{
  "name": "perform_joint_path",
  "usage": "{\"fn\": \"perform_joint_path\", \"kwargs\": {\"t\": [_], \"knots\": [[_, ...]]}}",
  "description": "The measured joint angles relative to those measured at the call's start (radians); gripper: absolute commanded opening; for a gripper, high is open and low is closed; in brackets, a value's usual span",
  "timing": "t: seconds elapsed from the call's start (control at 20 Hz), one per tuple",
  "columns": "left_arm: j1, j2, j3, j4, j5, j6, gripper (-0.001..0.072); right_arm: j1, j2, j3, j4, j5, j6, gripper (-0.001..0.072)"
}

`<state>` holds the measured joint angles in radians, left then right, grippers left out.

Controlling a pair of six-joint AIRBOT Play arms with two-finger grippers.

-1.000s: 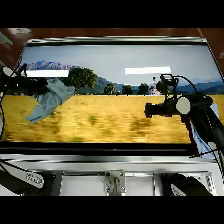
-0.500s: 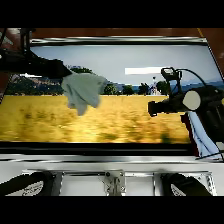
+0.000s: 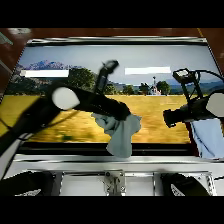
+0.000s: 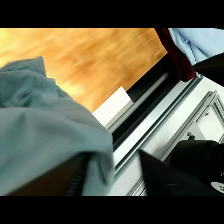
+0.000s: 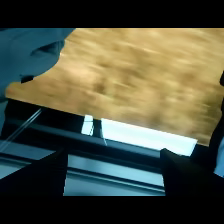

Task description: Fold the shirts.

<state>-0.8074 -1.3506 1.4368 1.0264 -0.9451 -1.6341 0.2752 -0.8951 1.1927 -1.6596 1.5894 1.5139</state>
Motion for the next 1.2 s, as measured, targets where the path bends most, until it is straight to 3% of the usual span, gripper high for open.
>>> {"fn": "perform_joint_path", "kwargs": {"t": [0.2, 0.45, 0.7, 0.9, 1.15, 1.2], "knots": [[0.021, -0.060, -0.037, -0.055, 0.004, -0.041, 0.0717, 0.000, 0.009, 0.003, -0.021, 0.050, 0.004, 0.0695], [0.315, 0.009, -0.059, -0.043, -0.191, 0.029, 0.0718, 0.000, 0.011, -0.025, -0.102, 0.038, 0.020, 0.0692], [0.542, 0.018, -0.223, -0.051, -0.315, 0.093, 0.0718, -0.018, 0.011, -0.173, -0.098, -0.099, 0.074, 0.0692], [0.543, -0.031, -0.391, -0.167, -0.209, 0.137, 0.0718, -0.140, 0.011, -0.271, 0.075, -0.187, 0.089, 0.0692], [0.468, -0.140, -0.454, -0.303, -0.047, 0.182, 0.0713, -0.314, 0.011, -0.307, 0.227, -0.172, 0.026, 0.0692], [0.457, -0.159, -0.457, -0.322, -0.026, 0.188, 0.0686, -0.336, 0.011, -0.309, 0.249, -0.164, 0.014, 0.0692]]}}
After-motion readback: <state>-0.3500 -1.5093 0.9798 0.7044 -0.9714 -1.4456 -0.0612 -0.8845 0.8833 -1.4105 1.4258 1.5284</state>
